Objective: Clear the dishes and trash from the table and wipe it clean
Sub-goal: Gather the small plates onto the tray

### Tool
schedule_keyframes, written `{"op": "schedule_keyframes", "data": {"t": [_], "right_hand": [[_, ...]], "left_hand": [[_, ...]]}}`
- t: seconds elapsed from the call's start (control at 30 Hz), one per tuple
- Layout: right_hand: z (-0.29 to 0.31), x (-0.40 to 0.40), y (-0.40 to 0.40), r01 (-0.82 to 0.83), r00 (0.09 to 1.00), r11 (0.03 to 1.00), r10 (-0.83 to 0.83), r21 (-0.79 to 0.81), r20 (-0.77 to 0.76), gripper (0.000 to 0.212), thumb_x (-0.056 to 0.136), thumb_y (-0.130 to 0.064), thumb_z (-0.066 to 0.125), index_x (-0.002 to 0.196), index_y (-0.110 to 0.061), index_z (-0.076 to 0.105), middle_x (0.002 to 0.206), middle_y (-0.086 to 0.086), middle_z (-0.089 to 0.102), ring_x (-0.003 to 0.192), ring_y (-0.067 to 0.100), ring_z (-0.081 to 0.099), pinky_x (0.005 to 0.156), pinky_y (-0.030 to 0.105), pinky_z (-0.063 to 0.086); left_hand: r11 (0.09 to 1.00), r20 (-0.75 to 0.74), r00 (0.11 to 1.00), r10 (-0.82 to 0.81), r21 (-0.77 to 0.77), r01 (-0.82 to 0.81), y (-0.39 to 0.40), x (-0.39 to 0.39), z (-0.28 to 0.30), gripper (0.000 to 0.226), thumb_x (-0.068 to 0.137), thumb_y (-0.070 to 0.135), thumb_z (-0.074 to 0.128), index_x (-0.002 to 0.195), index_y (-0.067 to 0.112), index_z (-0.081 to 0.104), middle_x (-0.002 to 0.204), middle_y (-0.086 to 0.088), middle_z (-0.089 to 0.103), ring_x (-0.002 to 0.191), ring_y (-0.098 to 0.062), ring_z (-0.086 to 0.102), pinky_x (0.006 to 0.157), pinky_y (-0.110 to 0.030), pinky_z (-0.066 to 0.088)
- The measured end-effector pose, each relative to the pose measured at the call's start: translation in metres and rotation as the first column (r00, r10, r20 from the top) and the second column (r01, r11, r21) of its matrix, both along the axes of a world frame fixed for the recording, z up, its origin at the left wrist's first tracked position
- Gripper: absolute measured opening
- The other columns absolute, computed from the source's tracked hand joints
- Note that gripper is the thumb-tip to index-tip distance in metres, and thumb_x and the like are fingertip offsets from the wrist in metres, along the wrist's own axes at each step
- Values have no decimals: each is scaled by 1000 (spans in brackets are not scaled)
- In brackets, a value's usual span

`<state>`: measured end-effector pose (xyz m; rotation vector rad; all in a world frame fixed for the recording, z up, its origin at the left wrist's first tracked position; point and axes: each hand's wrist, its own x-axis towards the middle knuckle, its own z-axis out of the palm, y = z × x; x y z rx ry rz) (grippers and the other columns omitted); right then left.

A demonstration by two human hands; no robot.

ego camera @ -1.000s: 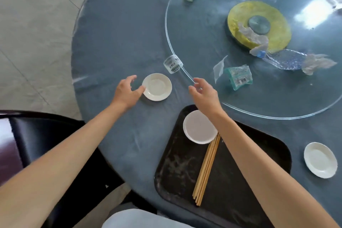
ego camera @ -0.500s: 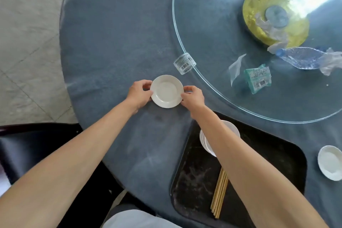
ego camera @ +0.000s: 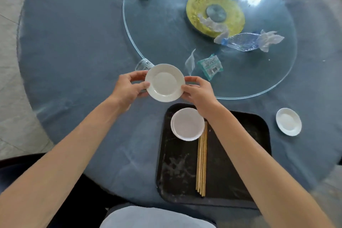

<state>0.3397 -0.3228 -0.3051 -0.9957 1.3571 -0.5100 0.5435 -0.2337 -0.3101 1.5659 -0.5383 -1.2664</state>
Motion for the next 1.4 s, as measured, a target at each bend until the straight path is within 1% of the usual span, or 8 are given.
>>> {"op": "schedule_keyframes", "data": {"t": [0.3, 0.47, 0.77, 0.87, 1.0, 1.17, 1.23, 1.4], "right_hand": [[39, -151, -20, 156, 987, 985, -157, -70, -13, 27, 97, -5, 71, 121, -17, 66, 114, 9, 73, 105, 21, 73, 87, 35, 64], [31, -254, -41, 225, 974, 973, -224, -54, 32, 28, 95, 3, 70, 121, -7, 68, 112, 17, 74, 102, 29, 76, 81, 34, 65], [-21, -423, -79, 366, 930, 930, -366, -17, -10, 19, 93, 6, 68, 108, -4, 74, 100, 9, 74, 91, 19, 74, 73, 23, 62], [-40, -461, -90, 422, 907, 907, -422, -2, -10, 23, 92, 10, 67, 92, -12, 75, 92, 5, 75, 87, 17, 74, 70, 21, 62], [-72, -497, -101, 508, 861, 860, -505, 54, -61, 18, 93, 6, 69, 107, -4, 72, 103, 12, 72, 90, 17, 73, 69, 21, 62], [-110, -521, -104, 570, 820, 816, -557, 98, -129, 21, 94, 3, 69, 112, -6, 73, 105, 11, 73, 93, 17, 74, 77, 26, 63], [-120, -526, -105, 580, 814, 806, -567, 116, -129, 18, 94, 5, 69, 106, -7, 74, 107, 12, 73, 99, 22, 75, 87, 35, 64], [-132, -534, -107, 599, 801, 793, -588, 113, -116, 19, 93, 6, 69, 101, -10, 75, 103, 12, 77, 101, 24, 76, 88, 37, 64]], "left_hand": [[992, -13, 994, -110, -64, 109, -54, -139, 33, 34, 92, -7, 66, 125, 3, 67, 122, -14, 70, 104, -27, 71, 87, -37, 62], [995, -40, 994, -102, -14, 101, -85, -238, 17, 31, 89, -5, 72, 116, 11, 74, 112, -5, 75, 99, -21, 75, 76, -31, 63], [982, -158, 976, -151, 91, 166, -144, -406, -36, 36, 89, -9, 70, 121, 7, 72, 102, -3, 78, 87, -12, 77, 71, -24, 61], [972, -164, 970, -182, 121, 202, -162, -449, -54, 39, 90, -9, 68, 127, 4, 68, 99, 1, 78, 85, -10, 75, 74, -26, 62], [951, -98, 966, -239, 177, 254, -180, -492, -77, 41, 92, -8, 66, 133, 0, 63, 114, -7, 75, 106, -22, 73, 95, -41, 59], [928, 25, 957, -290, 250, 275, -192, -525, -105, 39, 91, -5, 67, 130, 0, 67, 136, -1, 66, 114, -21, 69, 96, -43, 59], [926, 81, 951, -299, 266, 269, -193, -534, -111, 40, 90, -2, 68, 130, 5, 68, 136, 3, 66, 113, -14, 68, 97, -40, 59], [921, 193, 925, -328, 283, 267, -191, -547, -118, 37, 90, 7, 71, 126, 14, 73, 123, 2, 74, 106, -8, 69, 102, -37, 55]]}}
